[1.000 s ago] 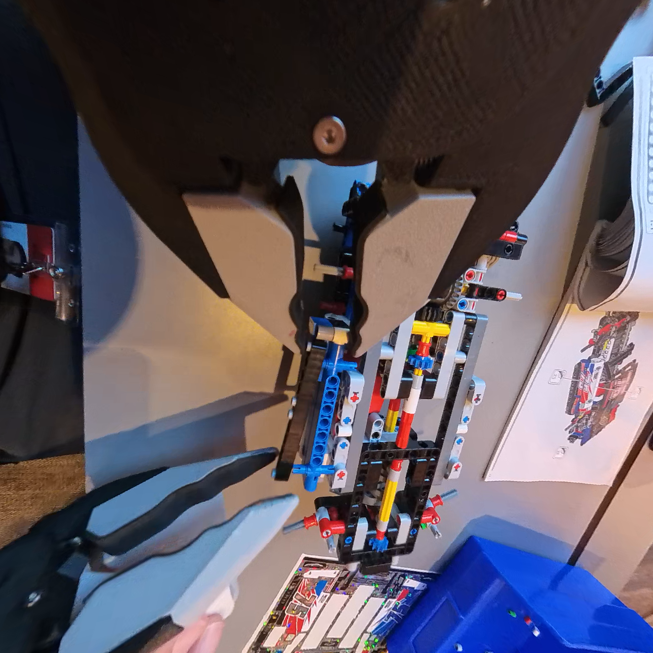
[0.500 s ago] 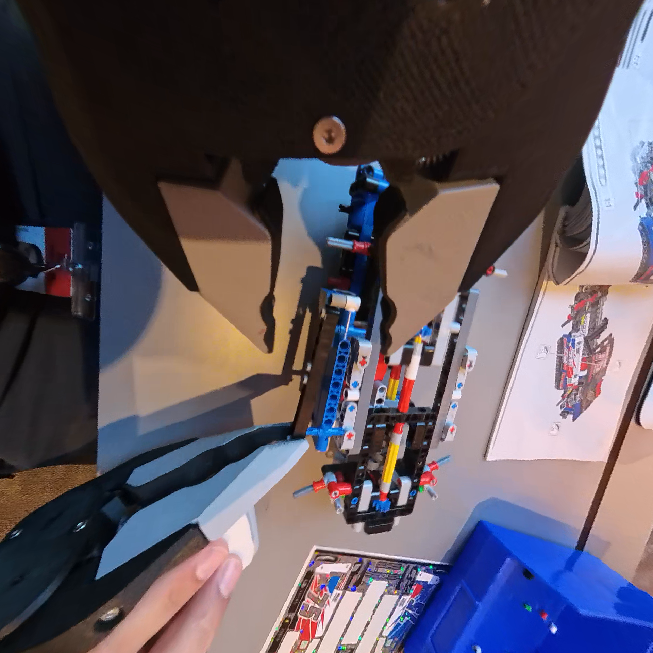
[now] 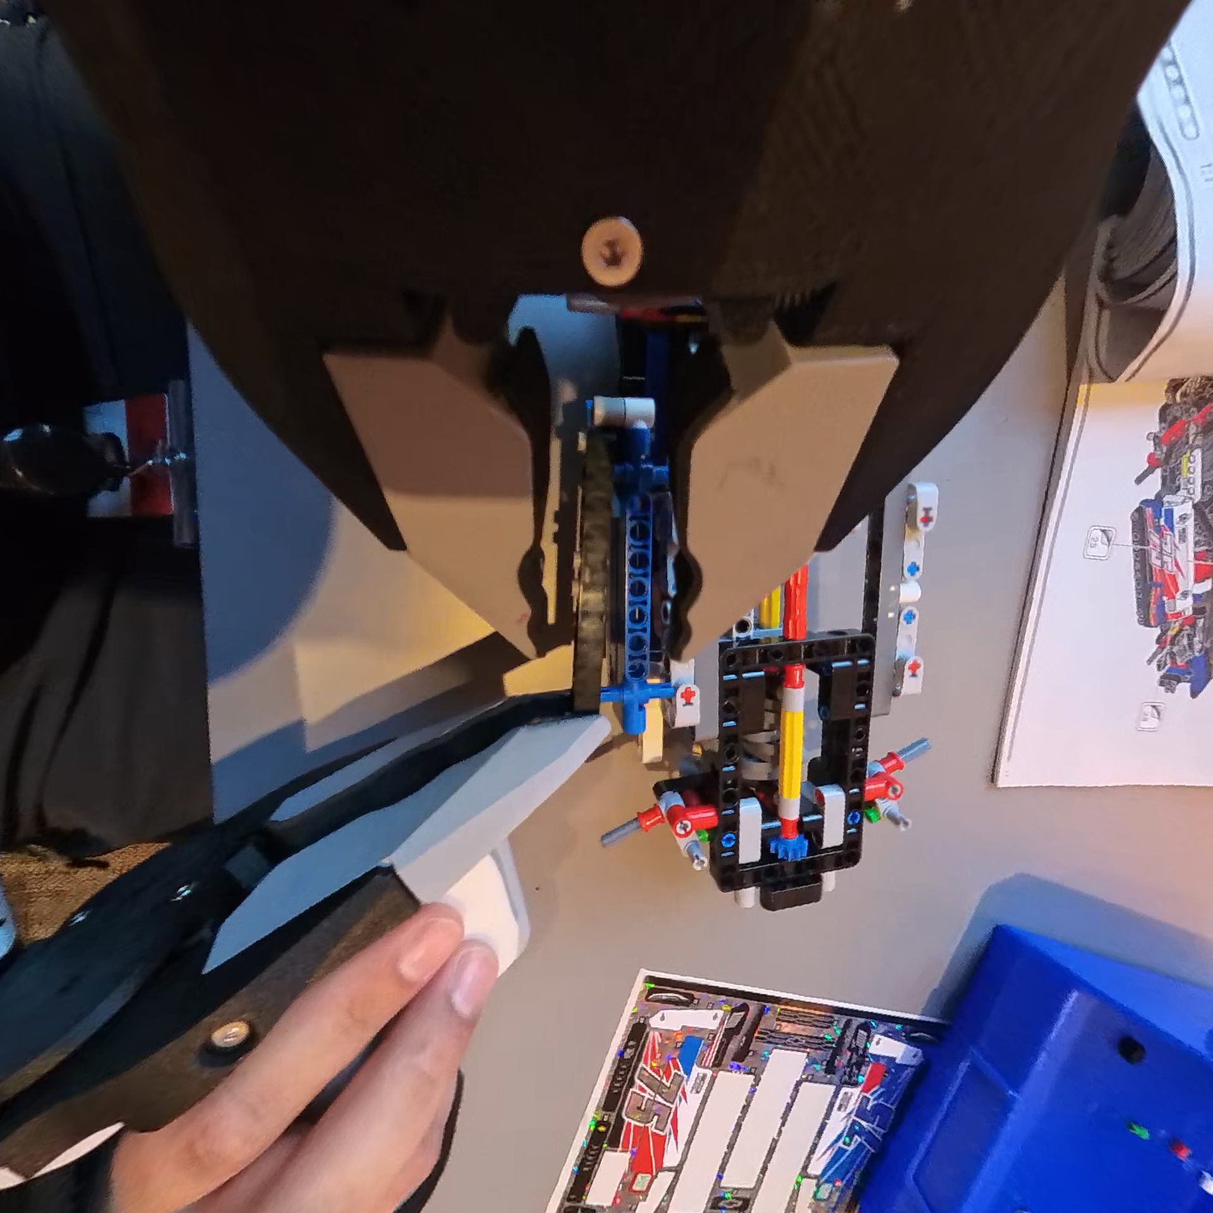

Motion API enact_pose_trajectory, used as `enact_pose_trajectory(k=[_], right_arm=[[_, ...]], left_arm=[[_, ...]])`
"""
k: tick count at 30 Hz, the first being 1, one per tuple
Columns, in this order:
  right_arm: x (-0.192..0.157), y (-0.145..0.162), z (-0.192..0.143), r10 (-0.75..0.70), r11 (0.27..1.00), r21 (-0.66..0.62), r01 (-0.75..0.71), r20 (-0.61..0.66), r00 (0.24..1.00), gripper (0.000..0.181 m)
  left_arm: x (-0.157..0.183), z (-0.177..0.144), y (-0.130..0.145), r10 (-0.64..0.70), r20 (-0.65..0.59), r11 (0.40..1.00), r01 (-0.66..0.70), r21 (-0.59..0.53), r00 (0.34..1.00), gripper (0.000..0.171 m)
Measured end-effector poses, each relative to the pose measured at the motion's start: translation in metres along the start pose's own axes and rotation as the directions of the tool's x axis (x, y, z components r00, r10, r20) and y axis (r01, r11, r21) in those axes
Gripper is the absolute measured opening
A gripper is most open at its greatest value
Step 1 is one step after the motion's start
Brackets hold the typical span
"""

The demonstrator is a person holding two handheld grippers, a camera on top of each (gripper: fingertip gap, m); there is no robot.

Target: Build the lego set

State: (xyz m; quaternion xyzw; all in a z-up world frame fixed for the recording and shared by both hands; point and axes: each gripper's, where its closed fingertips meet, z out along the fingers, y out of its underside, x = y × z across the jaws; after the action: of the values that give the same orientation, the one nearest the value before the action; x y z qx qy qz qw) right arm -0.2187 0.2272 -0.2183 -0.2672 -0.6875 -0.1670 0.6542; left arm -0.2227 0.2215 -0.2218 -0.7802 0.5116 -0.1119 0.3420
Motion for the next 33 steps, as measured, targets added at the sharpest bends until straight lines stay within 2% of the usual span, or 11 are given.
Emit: enact_pose_trajectory(k=[3, 6, 15, 17, 20, 23, 25, 28, 30, 31, 33], right_arm=[[0.001, 0.001, 0.001, 0.006, 1.0, 0.01, -0.006, -0.004, 1.0, 0.006], [0.001, 0.002, 0.002, 0.014, 1.0, 0.017, -0.014, -0.004, 1.0, 0.006], [-0.002, 0.011, 0.003, 0.021, 1.0, 0.009, -0.021, 0.015, 1.0, 0.006], [-0.002, 0.011, 0.003, 0.023, 1.0, 0.015, -0.024, 0.02, 1.0, 0.006], [-0.002, 0.011, 0.003, 0.025, 0.999, 0.025, -0.026, 0.029, 0.999, 0.006], [-0.001, 0.009, 0.003, 0.063, 0.996, 0.062, -0.066, 0.051, 0.997, 0.006], [-0.001, 0.007, 0.002, 0.139, 0.984, 0.095, -0.148, 0.094, 0.986, 0.007], [0.001, 0.008, 0.0, 0.347, 0.919, 0.119, -0.375, 0.205, 0.915, 0.017], [0.003, 0.007, -0.003, 0.479, 0.834, 0.126, -0.537, 0.319, 0.818, 0.017], [0.002, 0.004, -0.005, 0.524, 0.785, 0.121, -0.608, 0.394, 0.755, 0.013], [0.006, 0.003, -0.005, 0.594, 0.69, 0.108, -0.715, 0.479, 0.646, 0.017]], left_arm=[[-0.001, 0.002, -0.001, 0.008, 0.0, 1.0, -0.008, -0.021, 1.0, 0.034], [-0.001, 0.004, 0.0, 0.022, 0.001, 0.998, -0.022, -0.053, 1.0, 0.023], [0.0, 0.013, -0.002, 0.021, -0.023, 0.992, -0.024, -0.121, 1.0, 0.032], [-0.006, 0.014, -0.001, 0.036, 0.015, 0.989, -0.033, -0.144, 0.999, 0.021], [-0.006, 0.014, -0.001, 0.016, 0.035, 0.99, -0.011, -0.142, 0.999, 0.021], [-0.005, 0.012, -0.001, 0.006, 0.054, 0.992, 0.001, -0.129, 0.999, 0.02], [-0.004, 0.011, 0.0, 0.002, 0.062, 0.992, 0.006, -0.124, 0.998, 0.02], [-0.003, 0.008, 0.001, -0.012, 0.072, 0.993, 0.02, -0.115, 0.997, 0.019], [-0.003, 0.007, 0.001, -0.013, 0.078, 0.994, 0.022, -0.107, 0.997, 0.019], [-0.002, 0.006, 0.001, -0.014, 0.079, 0.994, 0.022, -0.103, 0.997, 0.019], [-0.002, 0.006, 0.002, -0.016, 0.08, 0.995, 0.023, -0.095, 0.997, 0.019]])
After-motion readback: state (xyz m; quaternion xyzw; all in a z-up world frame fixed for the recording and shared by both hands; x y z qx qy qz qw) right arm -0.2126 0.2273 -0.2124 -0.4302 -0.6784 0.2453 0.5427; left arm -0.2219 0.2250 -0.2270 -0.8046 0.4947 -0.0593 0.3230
